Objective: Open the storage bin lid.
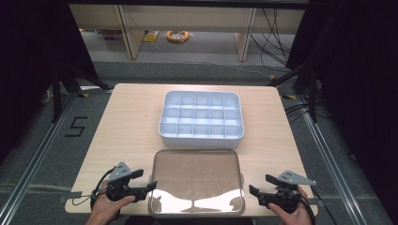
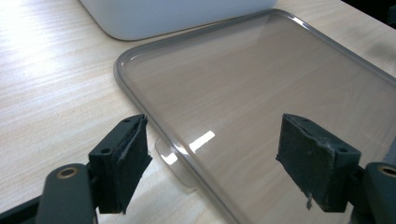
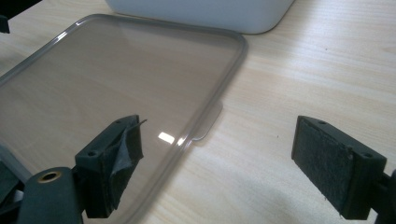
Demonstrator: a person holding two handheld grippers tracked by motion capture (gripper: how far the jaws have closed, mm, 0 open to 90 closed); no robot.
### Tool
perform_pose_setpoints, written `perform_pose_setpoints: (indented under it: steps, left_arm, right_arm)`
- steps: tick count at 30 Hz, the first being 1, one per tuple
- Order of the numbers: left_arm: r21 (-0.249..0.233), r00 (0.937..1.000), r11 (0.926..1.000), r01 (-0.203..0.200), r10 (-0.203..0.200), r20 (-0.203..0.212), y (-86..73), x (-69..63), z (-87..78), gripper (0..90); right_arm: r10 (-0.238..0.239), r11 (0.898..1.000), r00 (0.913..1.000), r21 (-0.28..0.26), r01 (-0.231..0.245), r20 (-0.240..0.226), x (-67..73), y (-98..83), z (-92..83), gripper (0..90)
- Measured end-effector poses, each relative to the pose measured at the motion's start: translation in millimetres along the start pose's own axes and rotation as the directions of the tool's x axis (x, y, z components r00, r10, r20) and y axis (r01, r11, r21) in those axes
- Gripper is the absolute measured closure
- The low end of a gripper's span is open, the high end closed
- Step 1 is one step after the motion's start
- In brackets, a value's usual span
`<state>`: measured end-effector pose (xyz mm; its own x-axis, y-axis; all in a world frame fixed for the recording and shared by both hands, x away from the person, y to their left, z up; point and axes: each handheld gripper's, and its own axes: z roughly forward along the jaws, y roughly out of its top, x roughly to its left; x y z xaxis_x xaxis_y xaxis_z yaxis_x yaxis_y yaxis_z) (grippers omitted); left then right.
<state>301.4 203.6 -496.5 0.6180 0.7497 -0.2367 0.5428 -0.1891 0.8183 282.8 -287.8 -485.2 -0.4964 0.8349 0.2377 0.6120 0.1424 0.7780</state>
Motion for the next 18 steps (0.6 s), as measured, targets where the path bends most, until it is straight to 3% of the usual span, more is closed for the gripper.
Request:
perform_pose_setpoints:
  steps: [1, 2, 3, 4, 5, 6, 8, 11, 12, 13, 15, 16, 17, 18]
  left_arm:
    - [-0.002, 1.0, 1.0, 0.0, 0.0, 0.003, -0.8, 0.1, -0.5, 24.1]
    - [0.001, 1.0, 1.0, -0.002, 0.002, 0.005, -1.2, 0.0, -1.6, 23.9]
    - [-0.001, 1.0, 1.0, -0.001, 0.001, 0.0, -1.7, -0.8, -2.1, 23.8]
    - [-0.007, 1.0, 0.9999, -0.008, 0.008, -0.003, -2.6, -1.0, -2.5, 23.8]
    - [0.002, 0.9998, 0.9999, -0.017, 0.017, 0.004, -2.7, -0.5, -3.3, 23.8]
    - [0.003, 0.9999, 0.9999, -0.013, 0.013, 0.006, -3.1, -1.0, -3.5, 23.7]
    - [0.004, 0.9998, 0.9999, -0.011, 0.011, 0.015, -4.5, -2.1, -3.8, 23.5]
    - [0.026, 0.9996, 0.9994, -0.024, 0.024, 0.016, -6.3, -4.2, -4.9, 22.5]
    - [0.032, 0.9993, 0.9989, -0.034, 0.034, 0.018, -6.6, -4.3, -5.7, 22.4]
    - [0.027, 0.9993, 0.9992, -0.028, 0.028, 0.027, -7.6, -5.2, -5.7, 22.4]
    - [0.03, 0.9994, 0.9991, -0.028, 0.028, 0.022, -8.4, -6.4, -7.2, 22.4]
    - [0.031, 0.9995, 0.9992, -0.025, 0.024, 0.022, -9.0, -6.9, -7.7, 22.4]
    - [0.036, 0.9992, 0.9988, -0.034, 0.033, 0.023, -9.9, -6.3, -8.2, 22.4]
    - [0.036, 0.9993, 0.999, -0.027, 0.026, 0.028, -10.4, -7.1, -8.6, 22.4]
  right_arm:
    - [-0.031, 1.0, 0.9995, 0.004, 0.031, -0.008, -2.0, -0.1, -1.1, 17.0]
    - [-0.023, 1.0, 0.9996, 0.005, 0.023, -0.014, -0.6, -0.8, -2.0, 16.9]
    - [-0.049, 0.999, 0.9987, -0.009, 0.049, -0.011, -1.9, -1.4, -0.5, 16.8]
    - [-0.018, 1.0, 0.9997, 0.002, 0.018, -0.015, 0.8, -2.8, 0.4, 16.9]
    - [-0.045, 0.999, 0.9987, 0.021, 0.046, -0.021, -0.8, -2.9, -1.6, 16.9]
    - [-0.009, 1.0, 0.9997, 0.029, 0.01, -0.021, 3.0, -4.5, -1.6, 16.8]
    - [-0.077, 0.996, 0.9969, 0.034, 0.078, -0.011, -0.1, -5.0, -1.4, 16.8]
    - [-0.048, 0.997, 0.9987, 0.061, 0.049, -0.018, 2.7, -7.5, -1.7, 16.7]
    - [-0.064, 0.996, 0.9978, 0.057, 0.065, -0.017, 1.9, -8.3, -0.8, 16.7]
    - [-0.046, 0.997, 0.9988, 0.063, 0.047, -0.019, 3.3, -9.4, -0.8, 16.8]
    - [-0.061, 0.996, 0.9981, 0.069, 0.062, -0.013, 2.4, -9.8, -1.6, 16.8]
    - [-0.04, 0.996, 0.9992, 0.08, 0.04, -0.011, 3.8, -10.4, -2.3, 16.8]
    - [-0.077, 0.995, 0.9969, 0.057, 0.078, -0.013, 0.8, -10.8, -0.8, 16.8]
    - [-0.046, 0.997, 0.9989, 0.063, 0.047, -0.01, 3.7, -12.2, -1.4, 16.8]
